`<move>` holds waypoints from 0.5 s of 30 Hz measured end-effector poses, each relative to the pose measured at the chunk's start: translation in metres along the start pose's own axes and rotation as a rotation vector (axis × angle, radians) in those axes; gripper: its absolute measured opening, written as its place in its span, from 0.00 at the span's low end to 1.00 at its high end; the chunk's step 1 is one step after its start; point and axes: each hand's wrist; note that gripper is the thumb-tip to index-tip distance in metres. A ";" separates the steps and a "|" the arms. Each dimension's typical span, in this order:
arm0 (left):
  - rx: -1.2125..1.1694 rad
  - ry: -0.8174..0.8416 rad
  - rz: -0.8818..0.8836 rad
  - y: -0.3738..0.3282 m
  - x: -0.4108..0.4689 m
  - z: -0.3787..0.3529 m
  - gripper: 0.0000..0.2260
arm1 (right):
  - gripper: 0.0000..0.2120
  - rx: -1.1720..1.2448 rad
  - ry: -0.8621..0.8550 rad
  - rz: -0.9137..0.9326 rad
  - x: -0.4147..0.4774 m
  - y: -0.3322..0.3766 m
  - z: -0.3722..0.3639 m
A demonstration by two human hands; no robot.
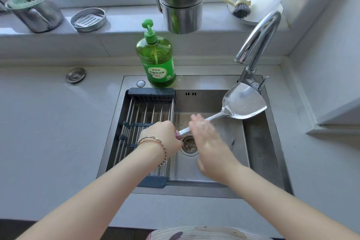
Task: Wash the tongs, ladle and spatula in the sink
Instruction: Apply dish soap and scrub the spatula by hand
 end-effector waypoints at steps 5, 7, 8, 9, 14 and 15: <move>-0.047 0.002 0.034 0.005 0.002 0.002 0.08 | 0.43 -0.267 0.028 -0.186 0.012 -0.042 0.012; -0.042 0.016 0.031 0.005 0.003 0.004 0.07 | 0.41 -0.210 0.033 -0.181 0.013 -0.029 0.010; -0.034 0.025 0.028 0.004 0.002 0.004 0.07 | 0.37 -0.130 0.016 -0.090 0.009 -0.019 0.005; -0.027 0.032 0.023 0.004 0.002 0.005 0.07 | 0.34 -0.052 0.025 0.007 0.006 -0.010 0.004; -0.026 0.033 0.031 0.009 0.002 0.005 0.07 | 0.36 -0.157 0.026 -0.152 0.014 -0.038 0.011; -0.013 0.031 0.025 0.010 0.002 0.005 0.08 | 0.35 -0.185 0.036 -0.163 0.016 -0.036 0.012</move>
Point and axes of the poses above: each hand's wrist, its own x-axis towards the middle knuckle, its own z-axis out of the back of the hand, y = z × x, and after that the axes turned 9 degrees about -y, right-handed
